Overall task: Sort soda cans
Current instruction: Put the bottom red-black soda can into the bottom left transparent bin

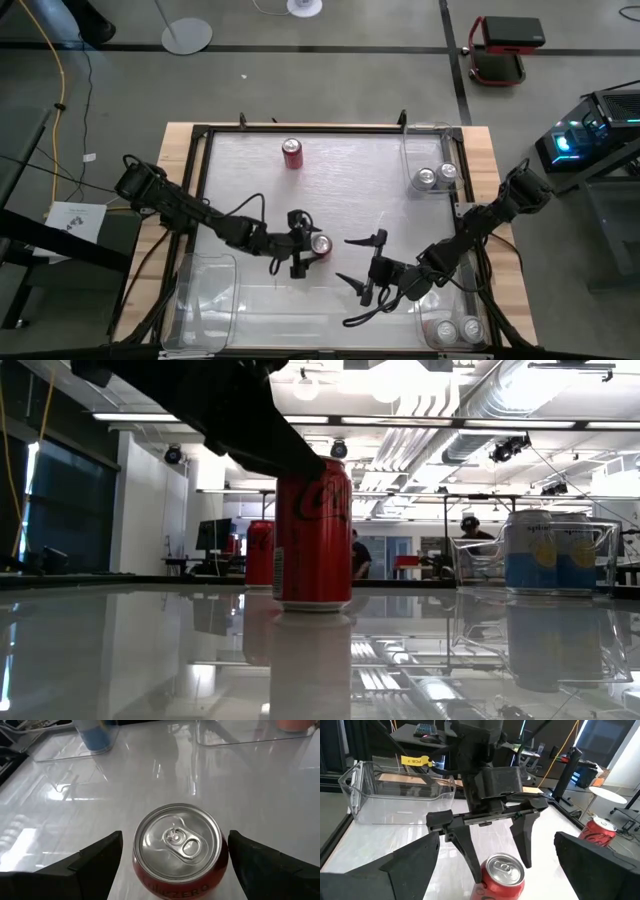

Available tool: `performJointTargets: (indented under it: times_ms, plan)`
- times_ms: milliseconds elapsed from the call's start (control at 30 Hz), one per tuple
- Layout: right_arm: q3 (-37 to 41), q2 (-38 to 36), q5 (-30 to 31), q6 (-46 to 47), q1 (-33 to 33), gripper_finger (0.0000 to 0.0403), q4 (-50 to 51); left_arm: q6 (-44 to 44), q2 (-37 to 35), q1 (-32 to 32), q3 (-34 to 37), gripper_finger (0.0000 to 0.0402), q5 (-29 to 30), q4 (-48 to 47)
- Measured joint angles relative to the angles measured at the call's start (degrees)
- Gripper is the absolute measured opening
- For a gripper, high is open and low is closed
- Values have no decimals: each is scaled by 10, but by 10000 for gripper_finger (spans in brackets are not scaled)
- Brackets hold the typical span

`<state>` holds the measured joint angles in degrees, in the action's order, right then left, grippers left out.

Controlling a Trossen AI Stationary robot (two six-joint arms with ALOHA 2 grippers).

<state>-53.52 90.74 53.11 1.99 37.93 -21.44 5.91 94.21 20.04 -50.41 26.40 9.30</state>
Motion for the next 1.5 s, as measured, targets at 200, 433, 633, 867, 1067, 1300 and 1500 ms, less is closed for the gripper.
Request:
performJointTargets:
  times_ms: [200,433,633,867,1067,1300,1500]
  plan:
    - [0,0,0,11,0,383,8,15,8,-6,-1,339,-9,-2]
    - [0,0,0,21,0,383,16,0,38,-5,-1,339,-8,26]
    - [0,0,0,33,0,383,26,-1,35,-5,0,339,-7,38]
    - [0,0,0,36,0,383,29,-1,31,-5,0,338,-7,44]
    - [0,0,0,36,0,383,29,-2,30,-5,0,307,-6,44]
    - [0,0,0,38,0,383,32,2,-32,13,-2,275,13,-25]
    - [0,0,1,40,0,383,37,54,-118,68,-67,275,74,-230]
